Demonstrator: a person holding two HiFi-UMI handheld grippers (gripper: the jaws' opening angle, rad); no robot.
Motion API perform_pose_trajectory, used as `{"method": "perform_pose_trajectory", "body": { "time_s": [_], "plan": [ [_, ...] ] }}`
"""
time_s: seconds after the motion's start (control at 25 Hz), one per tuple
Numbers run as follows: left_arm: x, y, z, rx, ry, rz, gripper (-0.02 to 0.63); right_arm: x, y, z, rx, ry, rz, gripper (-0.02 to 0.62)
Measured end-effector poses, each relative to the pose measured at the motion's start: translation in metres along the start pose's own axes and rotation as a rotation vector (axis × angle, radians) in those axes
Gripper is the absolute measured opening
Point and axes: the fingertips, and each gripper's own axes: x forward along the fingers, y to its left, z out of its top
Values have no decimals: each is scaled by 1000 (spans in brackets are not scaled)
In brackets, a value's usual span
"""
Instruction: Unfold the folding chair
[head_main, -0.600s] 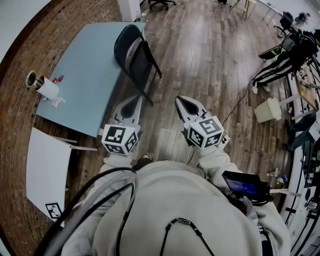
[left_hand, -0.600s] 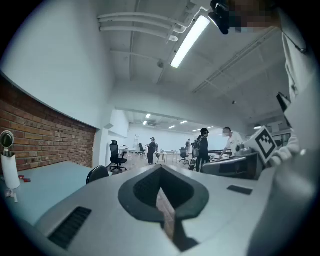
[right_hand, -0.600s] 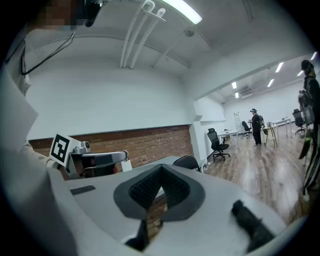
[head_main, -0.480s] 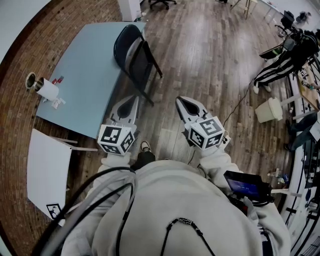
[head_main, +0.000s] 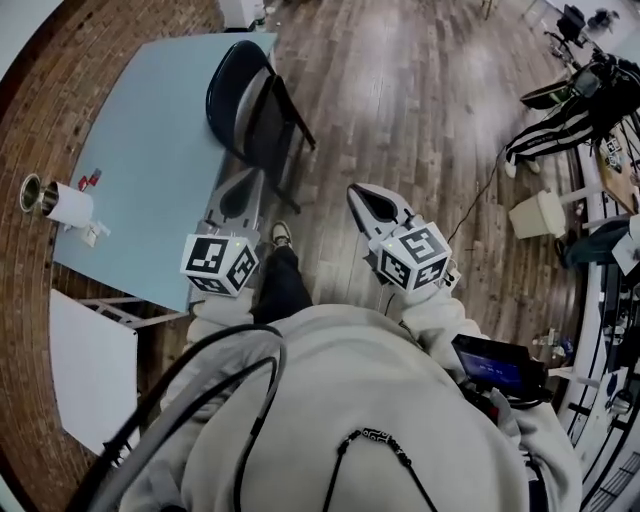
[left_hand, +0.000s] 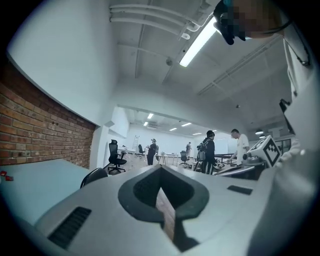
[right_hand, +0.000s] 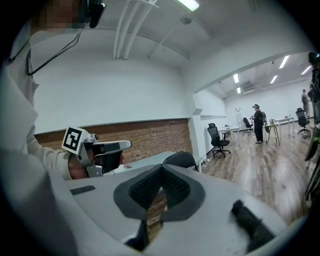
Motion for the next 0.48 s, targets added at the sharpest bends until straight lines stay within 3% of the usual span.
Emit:
{"method": "perform_pose_trajectory", "body": {
  "time_s": [0.2, 0.48],
  "plan": [
    [85, 99, 2, -19, 9, -18, 2, 115, -48, 26, -35, 34, -18, 6],
    [184, 205, 28, 32, 55, -72, 2, 257, -117, 114, -3, -25, -37, 6]
  ]
}}
